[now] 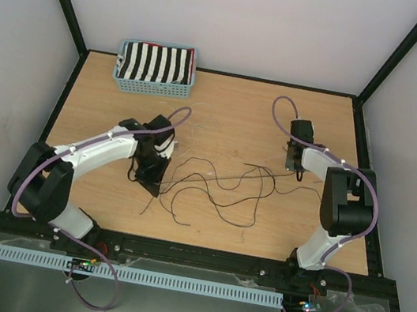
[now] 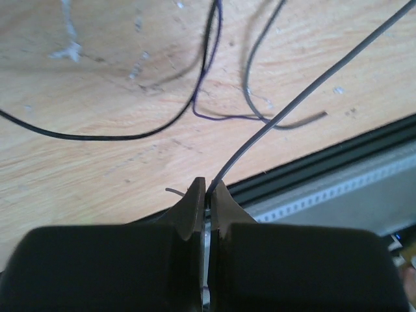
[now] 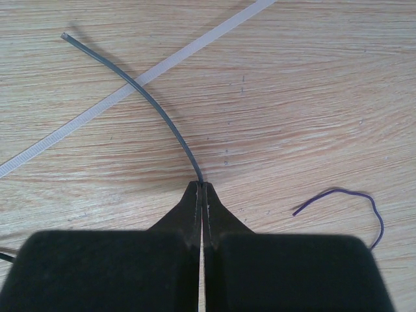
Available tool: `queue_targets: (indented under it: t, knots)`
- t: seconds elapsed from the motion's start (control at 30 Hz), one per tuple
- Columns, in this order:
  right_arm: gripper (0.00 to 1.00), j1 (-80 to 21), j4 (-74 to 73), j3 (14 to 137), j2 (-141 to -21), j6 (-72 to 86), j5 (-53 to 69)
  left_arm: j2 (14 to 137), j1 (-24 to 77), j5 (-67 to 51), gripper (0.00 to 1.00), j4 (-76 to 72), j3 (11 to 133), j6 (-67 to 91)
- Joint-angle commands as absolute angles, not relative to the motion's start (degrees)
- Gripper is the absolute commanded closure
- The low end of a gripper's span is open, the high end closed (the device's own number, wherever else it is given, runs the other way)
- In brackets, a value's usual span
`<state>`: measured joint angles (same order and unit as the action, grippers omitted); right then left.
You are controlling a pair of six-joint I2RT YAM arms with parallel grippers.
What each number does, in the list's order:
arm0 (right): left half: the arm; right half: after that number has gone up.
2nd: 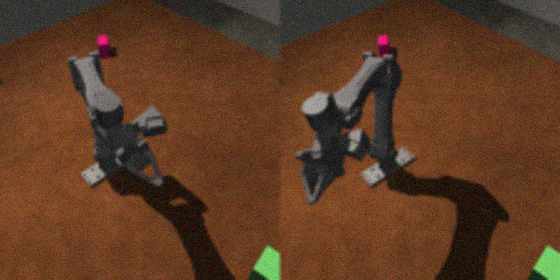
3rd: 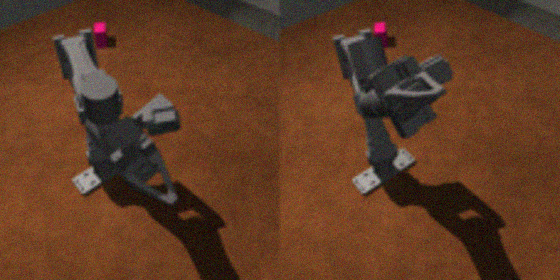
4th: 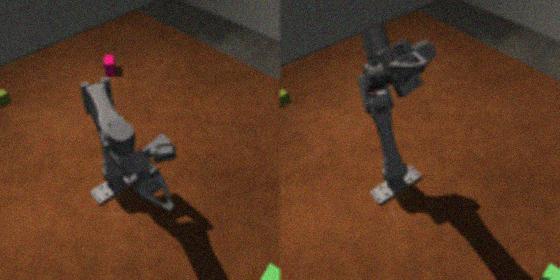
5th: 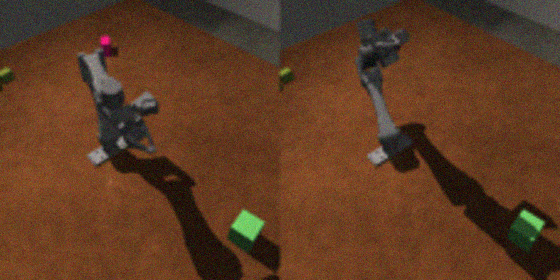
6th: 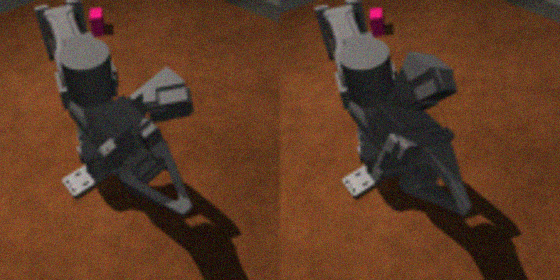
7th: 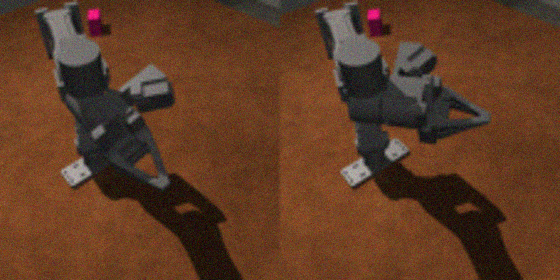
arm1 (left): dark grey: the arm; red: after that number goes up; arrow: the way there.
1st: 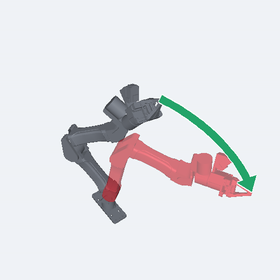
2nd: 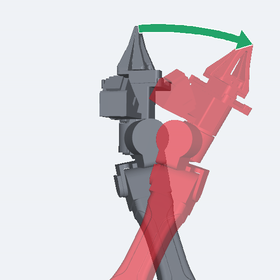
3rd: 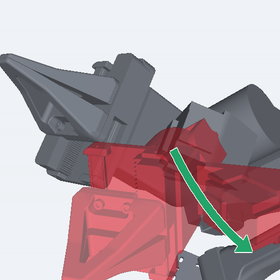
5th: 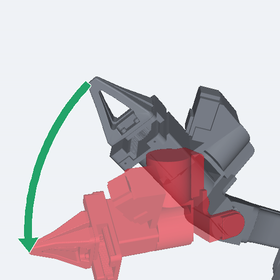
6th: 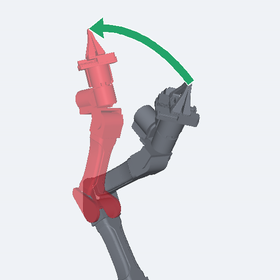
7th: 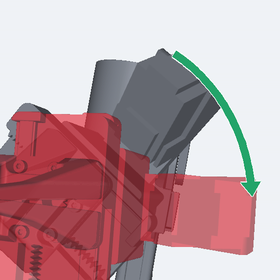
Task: Zip-tie the wires
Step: Straighten the cable at the center of the board.
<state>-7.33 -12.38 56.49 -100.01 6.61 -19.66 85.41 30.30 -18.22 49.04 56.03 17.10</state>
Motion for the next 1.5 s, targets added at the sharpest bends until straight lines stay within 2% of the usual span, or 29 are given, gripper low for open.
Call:
queue_targets:
  t: [0.0,0.2,0.6,1.47]
  knots:
    - [1.0,-7.13,-12.61,54.78,-99.66,6.87,-18.45,86.55,30.39,-5.33,1.0,53.61,59.0,14.97]
    - [1.0,-7.15,-12.54,54.76,-100.04,6.85,-19.46,90.06,30.6,1.73,1.0,53.43,61.42,12.43]
    - [1.0,-7.08,-12.6,54.67,-100.43,6.85,-21.94,94.91,32.83,6.09,1.0,52.61,63.75,12.36]
    - [1.0,-7.09,-12.02,55.19,-100.66,6.57,-19.14,100.24,33.23,1.38,1.0,46.98,62.96,12.19]
